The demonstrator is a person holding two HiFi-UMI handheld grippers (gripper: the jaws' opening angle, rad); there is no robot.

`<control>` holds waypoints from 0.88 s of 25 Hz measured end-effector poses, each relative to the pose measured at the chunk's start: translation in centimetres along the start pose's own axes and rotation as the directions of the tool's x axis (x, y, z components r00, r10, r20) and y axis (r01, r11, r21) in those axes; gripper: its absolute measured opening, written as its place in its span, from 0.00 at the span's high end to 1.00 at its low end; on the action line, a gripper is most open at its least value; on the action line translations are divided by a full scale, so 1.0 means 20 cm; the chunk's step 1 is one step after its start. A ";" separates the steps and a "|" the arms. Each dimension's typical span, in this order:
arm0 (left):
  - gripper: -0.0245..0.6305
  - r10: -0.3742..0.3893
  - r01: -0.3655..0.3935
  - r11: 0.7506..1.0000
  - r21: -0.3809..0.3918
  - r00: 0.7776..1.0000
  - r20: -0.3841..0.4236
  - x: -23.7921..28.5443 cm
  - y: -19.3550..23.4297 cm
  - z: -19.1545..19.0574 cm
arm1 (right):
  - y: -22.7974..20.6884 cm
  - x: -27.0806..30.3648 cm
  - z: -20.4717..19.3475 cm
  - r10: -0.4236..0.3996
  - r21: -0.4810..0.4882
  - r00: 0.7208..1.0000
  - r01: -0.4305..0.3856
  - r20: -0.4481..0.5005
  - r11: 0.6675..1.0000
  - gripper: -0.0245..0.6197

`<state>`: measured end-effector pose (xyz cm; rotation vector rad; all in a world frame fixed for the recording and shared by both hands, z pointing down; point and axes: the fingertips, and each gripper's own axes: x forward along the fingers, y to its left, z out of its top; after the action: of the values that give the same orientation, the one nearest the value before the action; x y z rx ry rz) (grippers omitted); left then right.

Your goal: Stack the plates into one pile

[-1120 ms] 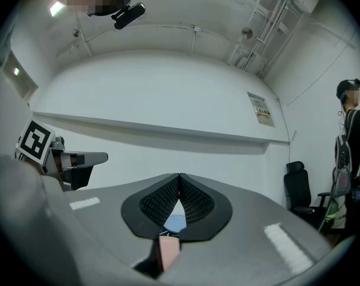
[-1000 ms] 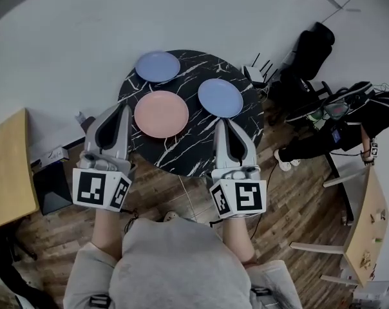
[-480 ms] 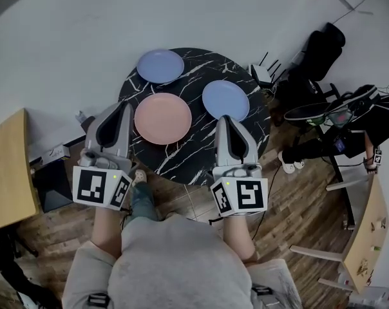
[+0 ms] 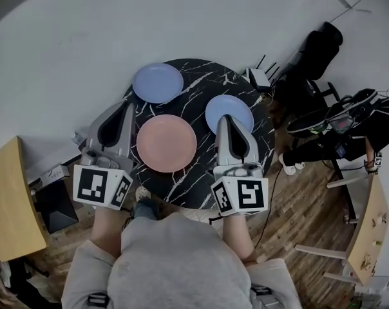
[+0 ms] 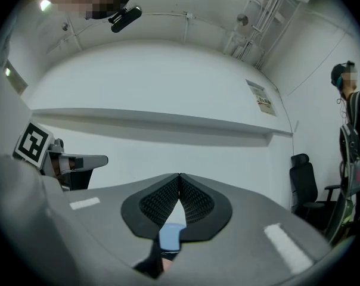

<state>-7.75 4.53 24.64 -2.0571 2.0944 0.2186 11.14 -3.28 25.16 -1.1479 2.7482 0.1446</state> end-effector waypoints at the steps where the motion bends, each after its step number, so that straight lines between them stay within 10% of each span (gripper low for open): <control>1: 0.87 -0.006 0.006 1.000 -0.002 1.000 -0.002 0.04 0.04 -0.01 | 0.00 0.04 0.00 -0.008 0.000 1.000 0.008 -0.001 1.000 0.96; 15: 0.87 -0.132 0.123 0.990 -0.068 0.979 -0.155 0.40 0.40 -0.38 | 0.01 0.47 -0.34 -0.137 0.064 0.976 0.150 -0.169 0.987 0.96; 22: 0.87 -0.254 0.198 0.964 -0.179 0.888 -0.383 0.47 0.41 -0.93 | -0.06 0.47 -0.79 -0.220 0.142 0.890 0.297 -0.399 0.944 0.96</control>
<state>-16.73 -8.96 40.20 -2.5932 2.0675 -0.1177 3.82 -13.07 38.90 -1.6126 2.7915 -0.4216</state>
